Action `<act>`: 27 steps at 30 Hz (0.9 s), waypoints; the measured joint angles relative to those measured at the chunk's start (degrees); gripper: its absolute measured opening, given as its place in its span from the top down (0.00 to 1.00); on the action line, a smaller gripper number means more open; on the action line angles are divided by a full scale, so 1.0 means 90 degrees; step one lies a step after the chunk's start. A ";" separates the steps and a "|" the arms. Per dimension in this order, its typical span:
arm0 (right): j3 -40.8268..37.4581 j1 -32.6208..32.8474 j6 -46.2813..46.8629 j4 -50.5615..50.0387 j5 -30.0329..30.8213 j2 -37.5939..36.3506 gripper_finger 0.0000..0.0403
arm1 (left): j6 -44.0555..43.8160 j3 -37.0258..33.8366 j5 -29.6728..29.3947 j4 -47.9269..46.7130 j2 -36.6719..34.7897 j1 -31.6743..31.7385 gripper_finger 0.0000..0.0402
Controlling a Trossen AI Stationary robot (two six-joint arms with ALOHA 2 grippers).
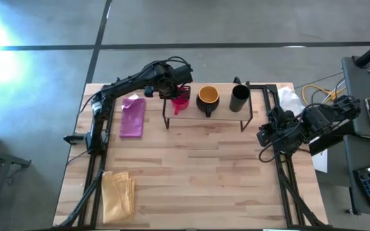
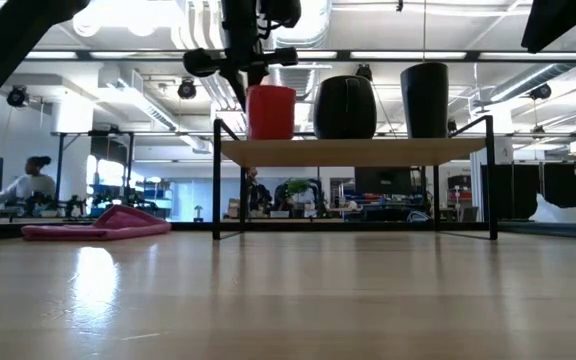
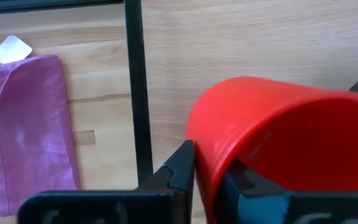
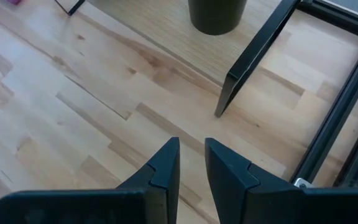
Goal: Stack small to large cups/mugs on shelf
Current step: Put the red mug on the shelf
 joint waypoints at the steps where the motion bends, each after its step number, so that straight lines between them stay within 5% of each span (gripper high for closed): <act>1: 0.0000 0.0000 0.0000 0.0004 0.0000 0.0000 0.83 | -0.0001 0.0000 0.0002 0.0000 -0.0001 0.0000 0.94; 11: 0.0000 0.0001 0.0000 0.0013 0.0000 0.0000 0.83 | -0.0002 0.0000 0.0009 0.0007 -0.0001 0.0000 0.84; 27: -0.0119 0.0001 -0.0019 0.0011 -0.0002 0.0000 0.83 | 0.0508 0.0031 -0.0149 0.0175 -0.0011 0.0017 0.90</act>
